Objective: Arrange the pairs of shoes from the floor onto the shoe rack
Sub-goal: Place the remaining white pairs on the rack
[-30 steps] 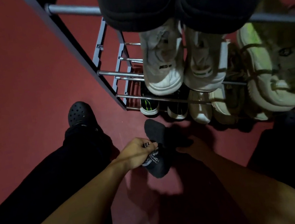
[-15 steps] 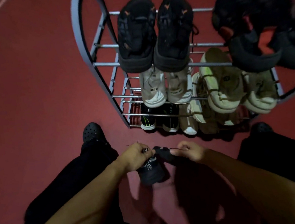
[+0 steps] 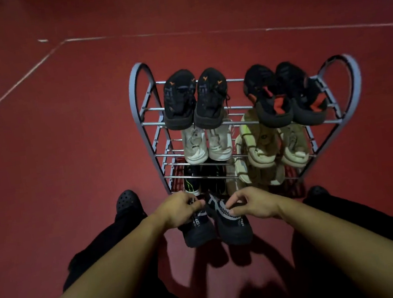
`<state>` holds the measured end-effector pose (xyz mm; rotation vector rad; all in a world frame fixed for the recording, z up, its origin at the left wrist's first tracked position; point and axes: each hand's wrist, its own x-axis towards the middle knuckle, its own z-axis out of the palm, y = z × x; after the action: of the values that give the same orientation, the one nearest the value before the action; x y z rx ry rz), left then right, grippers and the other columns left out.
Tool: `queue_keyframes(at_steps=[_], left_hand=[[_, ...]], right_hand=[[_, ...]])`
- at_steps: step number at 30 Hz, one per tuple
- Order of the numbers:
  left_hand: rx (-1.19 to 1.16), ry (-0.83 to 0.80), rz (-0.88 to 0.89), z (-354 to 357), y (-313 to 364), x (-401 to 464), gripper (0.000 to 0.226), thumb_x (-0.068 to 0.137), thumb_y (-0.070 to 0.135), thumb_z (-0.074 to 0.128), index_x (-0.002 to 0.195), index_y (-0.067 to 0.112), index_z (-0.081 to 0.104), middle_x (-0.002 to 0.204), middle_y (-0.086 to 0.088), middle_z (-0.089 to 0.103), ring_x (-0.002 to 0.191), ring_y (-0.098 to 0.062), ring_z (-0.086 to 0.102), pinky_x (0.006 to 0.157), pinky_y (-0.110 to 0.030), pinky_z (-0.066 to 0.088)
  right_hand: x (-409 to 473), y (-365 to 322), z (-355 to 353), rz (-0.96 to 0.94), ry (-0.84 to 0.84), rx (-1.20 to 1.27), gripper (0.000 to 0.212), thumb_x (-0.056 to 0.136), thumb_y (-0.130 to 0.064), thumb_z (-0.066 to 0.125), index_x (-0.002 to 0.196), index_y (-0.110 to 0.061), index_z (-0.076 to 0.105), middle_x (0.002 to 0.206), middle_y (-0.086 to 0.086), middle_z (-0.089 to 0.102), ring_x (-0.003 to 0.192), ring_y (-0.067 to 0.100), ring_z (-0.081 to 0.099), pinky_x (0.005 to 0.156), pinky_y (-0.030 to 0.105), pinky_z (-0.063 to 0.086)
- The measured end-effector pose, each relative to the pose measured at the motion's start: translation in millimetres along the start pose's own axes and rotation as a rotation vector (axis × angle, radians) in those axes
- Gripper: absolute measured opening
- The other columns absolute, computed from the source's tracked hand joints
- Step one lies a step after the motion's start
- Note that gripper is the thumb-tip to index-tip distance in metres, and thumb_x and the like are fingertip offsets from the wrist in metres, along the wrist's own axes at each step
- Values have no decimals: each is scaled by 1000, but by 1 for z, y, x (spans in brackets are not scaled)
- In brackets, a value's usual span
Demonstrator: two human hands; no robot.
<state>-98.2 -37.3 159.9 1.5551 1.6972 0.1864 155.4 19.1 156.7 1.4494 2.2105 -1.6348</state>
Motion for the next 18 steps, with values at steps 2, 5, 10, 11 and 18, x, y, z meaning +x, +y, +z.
queue_keyframes(at_steps=[2, 5, 10, 11, 18], left_hand=[[0, 0, 17, -4, 11, -9, 41, 97, 50, 58, 77, 16, 67, 67, -2, 67, 58, -17, 61, 61, -32, 50], [19, 25, 53, -7, 25, -20, 45, 99, 50, 57, 78, 11, 67, 59, 2, 56, 52, -13, 49, 54, -28, 40], [20, 73, 107, -10, 40, -33, 44, 100, 52, 55, 70, 21, 64, 59, 2, 55, 53, -15, 49, 53, -28, 37], [9, 77, 119, -11, 42, -35, 42, 100, 52, 56, 67, 27, 64, 61, 1, 57, 54, -14, 51, 53, -28, 38], [-53, 24, 167, -17, 60, -45, 38, 94, 60, 55, 82, 25, 65, 76, -5, 67, 67, -20, 62, 65, -37, 50]], right_hand=[[-13, -12, -8, -15, 43, -66, 35, 83, -26, 81, 113, -12, 72, 110, -4, 70, 100, 3, 62, 83, 11, 45], [-30, -26, -19, -64, 184, -248, 26, 77, -36, 84, 97, -20, 78, 94, -10, 74, 84, -2, 64, 70, 11, 45], [-55, -42, -28, -201, 212, -548, 17, 86, -38, 75, 90, -22, 78, 93, -8, 66, 86, 10, 63, 78, 33, 54], [-59, -44, -30, -240, 240, -596, 18, 87, -39, 73, 91, -22, 76, 98, -8, 60, 90, 12, 60, 78, 34, 52], [-83, -54, -38, -251, 310, -698, 20, 96, -46, 59, 95, -26, 62, 90, -9, 53, 83, 11, 48, 72, 34, 44]])
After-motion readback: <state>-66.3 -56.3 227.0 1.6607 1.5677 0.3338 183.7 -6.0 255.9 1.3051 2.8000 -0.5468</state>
